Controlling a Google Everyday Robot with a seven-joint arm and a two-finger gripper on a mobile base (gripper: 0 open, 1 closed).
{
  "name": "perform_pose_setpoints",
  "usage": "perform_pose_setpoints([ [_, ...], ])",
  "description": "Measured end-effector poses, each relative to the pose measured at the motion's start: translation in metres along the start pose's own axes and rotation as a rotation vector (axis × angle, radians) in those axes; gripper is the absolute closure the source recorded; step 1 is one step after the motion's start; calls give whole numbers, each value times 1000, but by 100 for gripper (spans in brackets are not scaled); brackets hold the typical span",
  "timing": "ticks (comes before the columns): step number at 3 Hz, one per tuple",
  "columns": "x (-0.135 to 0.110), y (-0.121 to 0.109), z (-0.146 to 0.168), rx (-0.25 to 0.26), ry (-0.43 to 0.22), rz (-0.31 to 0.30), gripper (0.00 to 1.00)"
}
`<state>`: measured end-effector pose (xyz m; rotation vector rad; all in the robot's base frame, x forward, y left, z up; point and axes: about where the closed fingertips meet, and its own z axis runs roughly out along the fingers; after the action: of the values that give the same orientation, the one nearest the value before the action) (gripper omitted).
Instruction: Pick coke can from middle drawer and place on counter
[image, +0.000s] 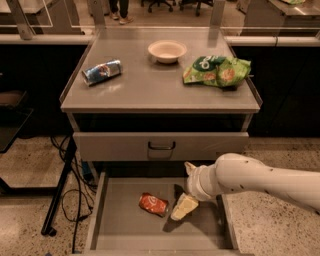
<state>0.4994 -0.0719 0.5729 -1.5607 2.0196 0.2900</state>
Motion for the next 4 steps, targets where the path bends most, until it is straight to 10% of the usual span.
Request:
perform_pose_setpoints([
  [4,33,44,81,-109,-33,87,0],
])
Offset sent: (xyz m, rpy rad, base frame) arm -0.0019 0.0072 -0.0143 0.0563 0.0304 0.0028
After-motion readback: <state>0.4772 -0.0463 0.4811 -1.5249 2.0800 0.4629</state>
